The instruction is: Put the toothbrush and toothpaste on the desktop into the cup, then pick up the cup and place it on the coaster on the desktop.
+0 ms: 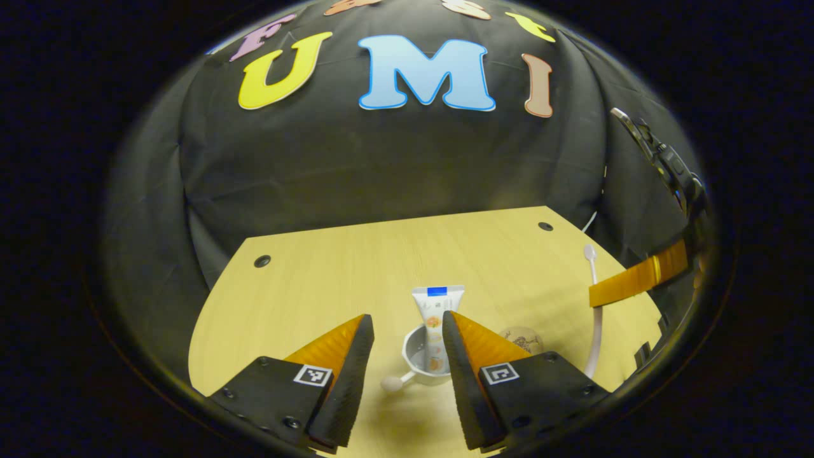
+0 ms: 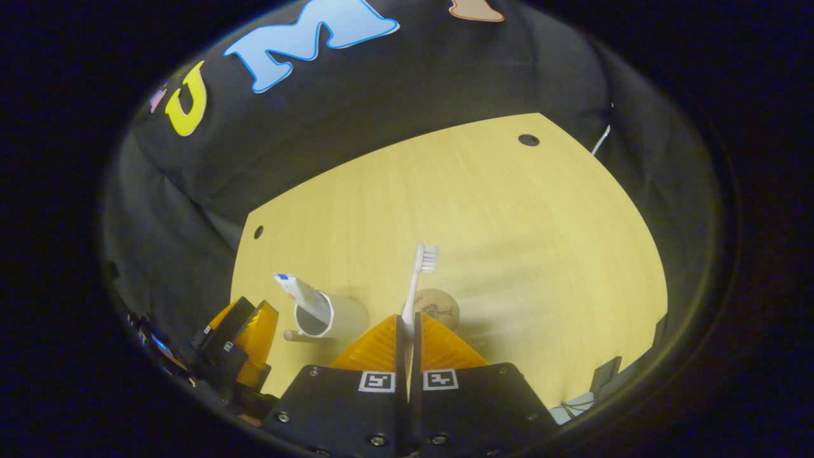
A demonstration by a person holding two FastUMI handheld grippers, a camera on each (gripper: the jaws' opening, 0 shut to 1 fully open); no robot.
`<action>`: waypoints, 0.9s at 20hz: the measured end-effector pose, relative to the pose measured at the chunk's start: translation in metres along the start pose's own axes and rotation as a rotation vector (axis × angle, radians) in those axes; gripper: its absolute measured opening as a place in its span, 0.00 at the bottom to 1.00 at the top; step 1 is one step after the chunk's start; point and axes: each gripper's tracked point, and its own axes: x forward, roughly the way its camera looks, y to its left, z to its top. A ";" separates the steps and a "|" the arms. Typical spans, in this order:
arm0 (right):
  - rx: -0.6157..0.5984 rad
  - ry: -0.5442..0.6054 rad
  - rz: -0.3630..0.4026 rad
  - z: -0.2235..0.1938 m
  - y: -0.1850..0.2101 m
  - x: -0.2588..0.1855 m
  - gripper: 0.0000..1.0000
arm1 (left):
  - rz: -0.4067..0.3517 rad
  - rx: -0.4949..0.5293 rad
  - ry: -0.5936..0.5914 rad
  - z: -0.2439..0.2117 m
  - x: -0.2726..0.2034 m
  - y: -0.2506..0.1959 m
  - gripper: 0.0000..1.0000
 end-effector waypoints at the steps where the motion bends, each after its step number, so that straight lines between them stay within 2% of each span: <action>1: -0.006 -0.004 0.010 0.002 0.010 0.003 0.02 | 0.010 -0.009 0.000 0.000 -0.006 0.007 0.70; 13: -0.015 -0.073 0.050 0.035 0.091 0.059 0.02 | 0.187 -0.054 0.039 -0.032 -0.078 0.134 0.70; 18: -0.083 -0.186 0.030 0.035 0.102 0.081 0.02 | 0.219 -0.068 0.063 -0.045 -0.097 0.165 0.70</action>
